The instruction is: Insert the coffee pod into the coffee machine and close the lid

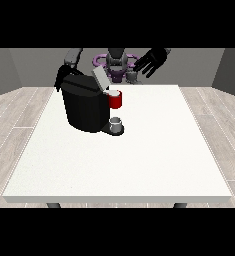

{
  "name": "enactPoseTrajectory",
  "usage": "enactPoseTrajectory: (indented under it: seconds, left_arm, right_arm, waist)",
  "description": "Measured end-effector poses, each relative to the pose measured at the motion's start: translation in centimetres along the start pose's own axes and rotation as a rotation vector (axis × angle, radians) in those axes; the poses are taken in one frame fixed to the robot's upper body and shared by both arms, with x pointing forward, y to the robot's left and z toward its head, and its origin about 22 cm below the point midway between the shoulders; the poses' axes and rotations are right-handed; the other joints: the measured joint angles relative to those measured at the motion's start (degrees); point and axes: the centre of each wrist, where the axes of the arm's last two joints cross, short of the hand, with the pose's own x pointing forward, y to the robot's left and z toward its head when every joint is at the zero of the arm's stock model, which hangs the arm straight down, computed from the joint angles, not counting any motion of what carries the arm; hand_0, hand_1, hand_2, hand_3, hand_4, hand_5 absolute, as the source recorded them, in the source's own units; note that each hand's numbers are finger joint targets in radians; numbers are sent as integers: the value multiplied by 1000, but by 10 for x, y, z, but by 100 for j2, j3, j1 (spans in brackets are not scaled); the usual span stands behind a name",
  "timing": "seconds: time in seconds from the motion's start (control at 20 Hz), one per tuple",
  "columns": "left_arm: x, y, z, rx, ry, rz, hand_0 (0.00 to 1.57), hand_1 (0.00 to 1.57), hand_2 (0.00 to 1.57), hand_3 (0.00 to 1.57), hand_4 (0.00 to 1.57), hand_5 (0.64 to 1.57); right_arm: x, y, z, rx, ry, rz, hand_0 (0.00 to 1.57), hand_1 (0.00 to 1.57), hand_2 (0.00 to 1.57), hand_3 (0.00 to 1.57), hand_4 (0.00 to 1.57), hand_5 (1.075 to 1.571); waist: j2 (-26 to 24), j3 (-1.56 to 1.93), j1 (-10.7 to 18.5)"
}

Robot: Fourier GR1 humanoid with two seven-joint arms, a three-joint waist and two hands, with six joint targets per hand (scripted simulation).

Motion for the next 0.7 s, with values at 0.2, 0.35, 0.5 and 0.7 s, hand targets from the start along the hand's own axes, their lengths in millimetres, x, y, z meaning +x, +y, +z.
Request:
enactPoseTrajectory:
  seconds: [0.2,0.35,0.5,0.7]
  left_arm:
    - [-39,-61,22,33,37,360,0,0,0,0,274,1571]
    - [-61,-98,43,39,88,518,0,0,0,0,421,1571]
    - [-77,-129,64,15,148,615,0,0,0,0,323,1571]
    - [-87,-163,87,-10,212,683,0,0,0,0,420,1571]
  right_arm:
    - [-13,-10,10,-9,31,-27,0,0,0,0,0,1571]
    - [-5,-8,10,25,-5,-57,0,0,0,0,0,1571]
    - [4,-4,9,70,-18,-71,0,0,0,0,0,1571]
    - [17,-4,4,132,-40,-44,0,0,0,0,107,1571]
  waist:
    - [-604,-6,369]
    - [-936,-1,581]
    - [-1326,2,870]
    - [-1676,5,1093]
